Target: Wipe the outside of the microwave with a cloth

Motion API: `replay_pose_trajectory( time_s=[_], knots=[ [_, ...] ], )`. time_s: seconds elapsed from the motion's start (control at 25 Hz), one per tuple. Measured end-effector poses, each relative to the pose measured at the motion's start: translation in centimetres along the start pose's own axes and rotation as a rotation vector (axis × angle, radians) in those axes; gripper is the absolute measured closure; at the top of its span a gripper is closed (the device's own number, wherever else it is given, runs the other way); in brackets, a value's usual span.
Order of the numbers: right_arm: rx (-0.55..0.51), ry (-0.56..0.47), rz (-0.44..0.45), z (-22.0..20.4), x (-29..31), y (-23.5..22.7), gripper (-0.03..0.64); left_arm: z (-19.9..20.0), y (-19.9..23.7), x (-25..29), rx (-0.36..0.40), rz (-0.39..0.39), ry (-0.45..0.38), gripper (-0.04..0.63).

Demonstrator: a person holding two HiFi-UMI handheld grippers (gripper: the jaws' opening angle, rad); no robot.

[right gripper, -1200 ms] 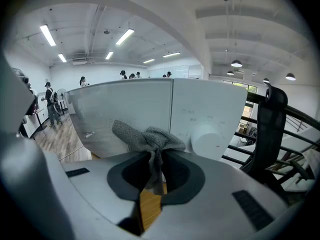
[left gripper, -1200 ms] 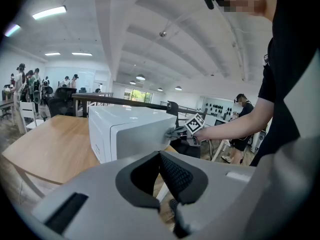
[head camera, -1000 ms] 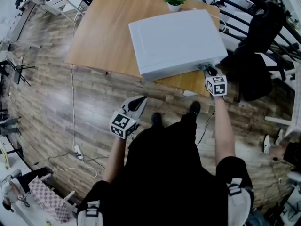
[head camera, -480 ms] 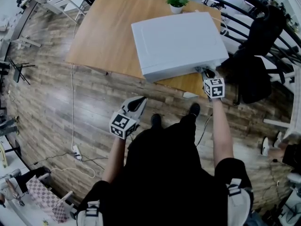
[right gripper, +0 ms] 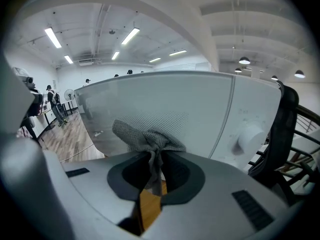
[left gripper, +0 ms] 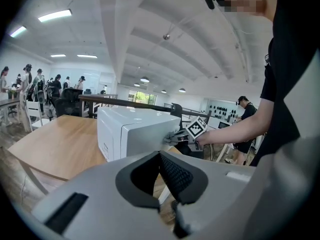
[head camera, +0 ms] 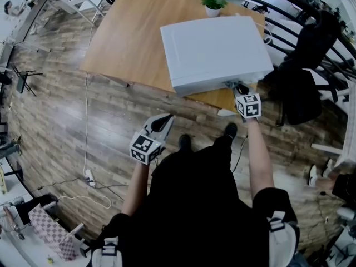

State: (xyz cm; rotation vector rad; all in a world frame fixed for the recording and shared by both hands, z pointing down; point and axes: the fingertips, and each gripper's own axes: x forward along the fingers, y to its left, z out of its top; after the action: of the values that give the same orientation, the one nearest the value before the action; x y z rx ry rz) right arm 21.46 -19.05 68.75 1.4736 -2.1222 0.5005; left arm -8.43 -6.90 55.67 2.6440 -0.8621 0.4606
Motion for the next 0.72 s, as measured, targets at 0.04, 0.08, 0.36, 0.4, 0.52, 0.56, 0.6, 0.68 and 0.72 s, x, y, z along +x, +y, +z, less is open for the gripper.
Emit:
replay_pose_trajectory(
  time_s=[0.04,0.08,0.36,0.4,0.52,0.56,0.6,0.68,0.72],
  knots=[
    [0.000,0.005,0.005,-0.1,0.1,0.3,0.577,0.0,0.1,-0.1,-0.002,0.004,-0.001,0.595],
    [0.000,0.009,0.009,0.0,0.1,0.6,0.577,0.0,0.2,-0.3,-0.003,0.007,-0.003,0.595],
    [0.004,0.031,0.036,-0.1,0.5,2.5,0.577,-0.3,0.5,-1.0,-0.015,0.023,-0.012,0.597],
    [0.005,0.037,0.039,-0.2,0.5,2.7,0.577,-0.3,0.5,-1.0,-0.016,0.024,-0.013,0.597],
    [-0.003,0.037,0.048,-0.1,0.7,3.2,0.577,-0.4,0.7,-1.1,-0.018,0.030,-0.014,0.595],
    [-0.011,0.029,0.052,0.0,0.9,3.4,0.577,-0.4,0.8,-1.2,-0.018,0.033,-0.015,0.597],
    [-0.017,0.027,0.060,0.1,1.0,3.6,0.577,-0.5,0.9,-1.3,-0.020,0.037,-0.017,0.595],
    [-0.022,0.035,0.077,0.2,1.0,4.3,0.577,-0.6,1.0,-1.5,-0.025,0.043,-0.019,0.595],
    [-0.023,0.036,0.080,0.3,1.1,4.5,0.577,-0.7,1.1,-1.7,-0.029,0.046,-0.019,0.595]
  ],
)
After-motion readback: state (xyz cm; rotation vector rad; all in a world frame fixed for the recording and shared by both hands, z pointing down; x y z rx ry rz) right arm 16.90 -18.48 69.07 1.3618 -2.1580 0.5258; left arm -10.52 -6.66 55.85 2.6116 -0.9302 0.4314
